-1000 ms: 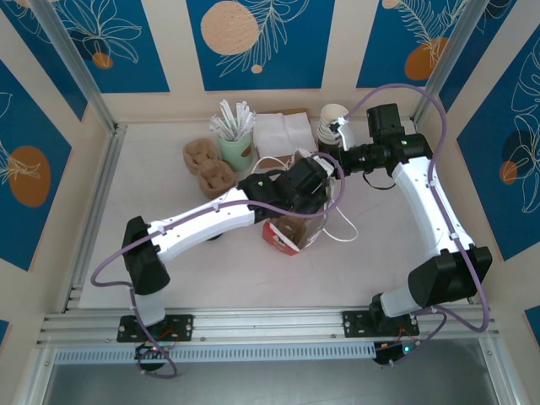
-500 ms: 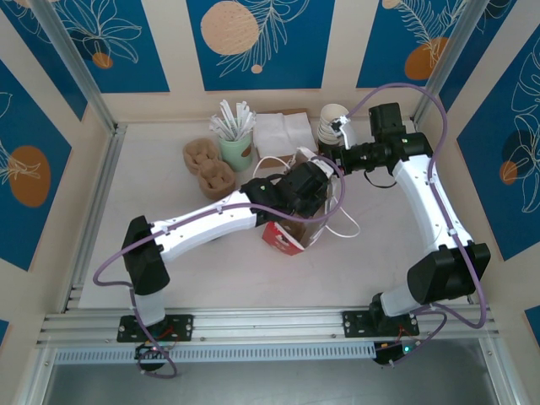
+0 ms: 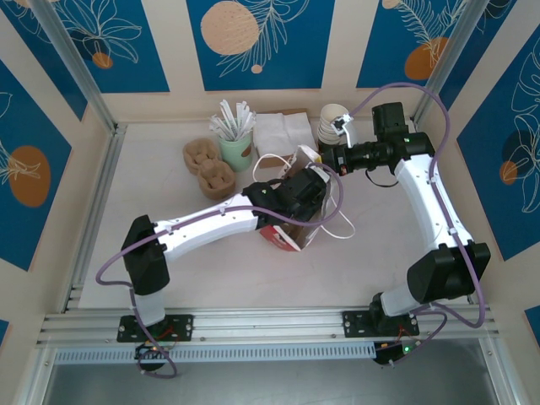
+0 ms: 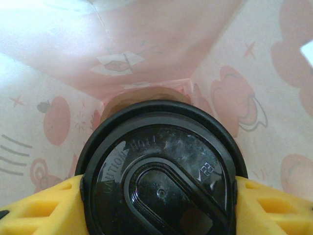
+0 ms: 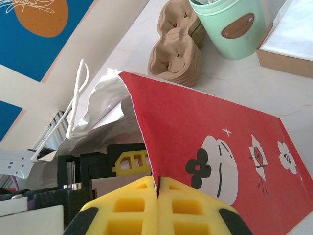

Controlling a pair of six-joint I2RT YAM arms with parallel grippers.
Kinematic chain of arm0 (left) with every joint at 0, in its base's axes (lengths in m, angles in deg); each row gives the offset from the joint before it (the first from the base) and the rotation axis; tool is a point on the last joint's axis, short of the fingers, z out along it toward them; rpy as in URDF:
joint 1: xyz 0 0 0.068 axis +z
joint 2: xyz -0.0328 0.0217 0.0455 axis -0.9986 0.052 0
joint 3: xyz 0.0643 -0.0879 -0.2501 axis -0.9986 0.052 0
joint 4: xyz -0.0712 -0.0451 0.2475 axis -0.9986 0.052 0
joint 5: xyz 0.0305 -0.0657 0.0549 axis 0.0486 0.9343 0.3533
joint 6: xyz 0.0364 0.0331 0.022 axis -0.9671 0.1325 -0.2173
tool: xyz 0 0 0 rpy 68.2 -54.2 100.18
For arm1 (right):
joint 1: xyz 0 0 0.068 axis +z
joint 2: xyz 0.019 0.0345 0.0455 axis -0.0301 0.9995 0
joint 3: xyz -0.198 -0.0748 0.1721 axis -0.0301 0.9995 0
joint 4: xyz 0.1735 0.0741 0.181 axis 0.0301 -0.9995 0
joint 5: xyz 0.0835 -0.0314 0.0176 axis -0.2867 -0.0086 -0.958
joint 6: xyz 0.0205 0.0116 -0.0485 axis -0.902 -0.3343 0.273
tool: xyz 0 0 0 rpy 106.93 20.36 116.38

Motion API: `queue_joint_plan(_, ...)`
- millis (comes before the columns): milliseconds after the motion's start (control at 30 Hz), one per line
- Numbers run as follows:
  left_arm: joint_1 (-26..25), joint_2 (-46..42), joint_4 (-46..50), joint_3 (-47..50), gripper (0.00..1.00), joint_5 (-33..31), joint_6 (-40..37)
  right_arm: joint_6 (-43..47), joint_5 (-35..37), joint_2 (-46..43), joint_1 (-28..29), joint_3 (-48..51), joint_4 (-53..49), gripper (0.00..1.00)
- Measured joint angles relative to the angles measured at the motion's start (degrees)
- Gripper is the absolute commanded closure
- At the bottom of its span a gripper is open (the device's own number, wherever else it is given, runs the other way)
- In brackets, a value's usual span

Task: Pack the takeout coffee

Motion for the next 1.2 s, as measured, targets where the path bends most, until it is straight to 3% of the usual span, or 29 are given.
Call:
queue_joint_plan(467, 0.55, -0.59, -10.16, 6.21, 0.42, -1.05, -3.21, -0.28, -2.21, 2.25, -0.39, 0.02, 0.2, 0.97)
queue_joint_plan(1200, 0.96, -0.96, -11.3, 7.34, 0.42, -2.54, -2.73, -0.72, -4.02, 2.25, -0.42, 0.79, 1.33, 0.96)
